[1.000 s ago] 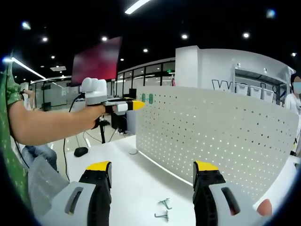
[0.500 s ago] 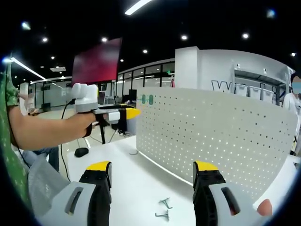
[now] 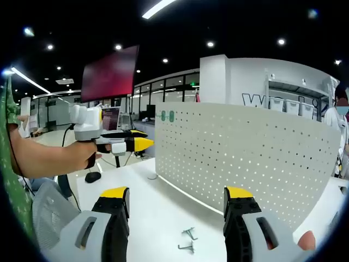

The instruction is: Insert the hook assembly into the mounting plate slot until the hook locks in place.

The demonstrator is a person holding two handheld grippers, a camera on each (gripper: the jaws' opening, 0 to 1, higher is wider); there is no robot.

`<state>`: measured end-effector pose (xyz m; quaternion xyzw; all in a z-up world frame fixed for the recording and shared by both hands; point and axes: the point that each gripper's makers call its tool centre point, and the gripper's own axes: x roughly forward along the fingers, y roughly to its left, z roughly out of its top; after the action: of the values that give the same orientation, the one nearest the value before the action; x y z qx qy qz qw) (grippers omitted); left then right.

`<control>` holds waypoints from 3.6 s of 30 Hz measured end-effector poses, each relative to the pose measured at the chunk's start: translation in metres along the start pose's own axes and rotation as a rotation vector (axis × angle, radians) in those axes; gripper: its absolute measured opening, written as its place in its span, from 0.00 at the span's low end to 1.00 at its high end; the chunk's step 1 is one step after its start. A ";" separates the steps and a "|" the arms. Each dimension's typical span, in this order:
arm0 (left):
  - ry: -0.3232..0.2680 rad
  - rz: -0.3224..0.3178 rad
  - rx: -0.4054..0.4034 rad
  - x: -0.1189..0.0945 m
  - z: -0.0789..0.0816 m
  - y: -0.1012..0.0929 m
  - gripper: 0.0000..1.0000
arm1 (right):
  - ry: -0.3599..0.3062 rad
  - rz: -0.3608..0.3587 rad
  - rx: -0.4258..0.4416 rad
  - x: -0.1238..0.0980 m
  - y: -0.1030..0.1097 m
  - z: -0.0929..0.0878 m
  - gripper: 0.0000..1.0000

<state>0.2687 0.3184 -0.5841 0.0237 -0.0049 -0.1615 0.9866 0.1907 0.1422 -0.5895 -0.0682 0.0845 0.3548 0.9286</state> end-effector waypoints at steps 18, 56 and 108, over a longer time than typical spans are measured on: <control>0.044 -0.064 -0.022 -0.033 -0.022 -0.041 0.34 | -0.006 -0.032 0.000 -0.018 -0.007 -0.001 0.71; 0.064 -0.058 -0.029 -0.041 -0.031 -0.068 0.32 | 0.049 -0.003 -0.020 -0.019 -0.025 -0.027 0.62; 0.285 -0.266 -0.032 -0.088 -0.095 -0.100 0.35 | 0.387 0.075 -0.003 0.043 -0.034 -0.149 0.45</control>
<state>0.1553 0.2559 -0.6842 0.0313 0.1408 -0.2856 0.9474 0.2290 0.1175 -0.7414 -0.1336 0.2635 0.3697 0.8809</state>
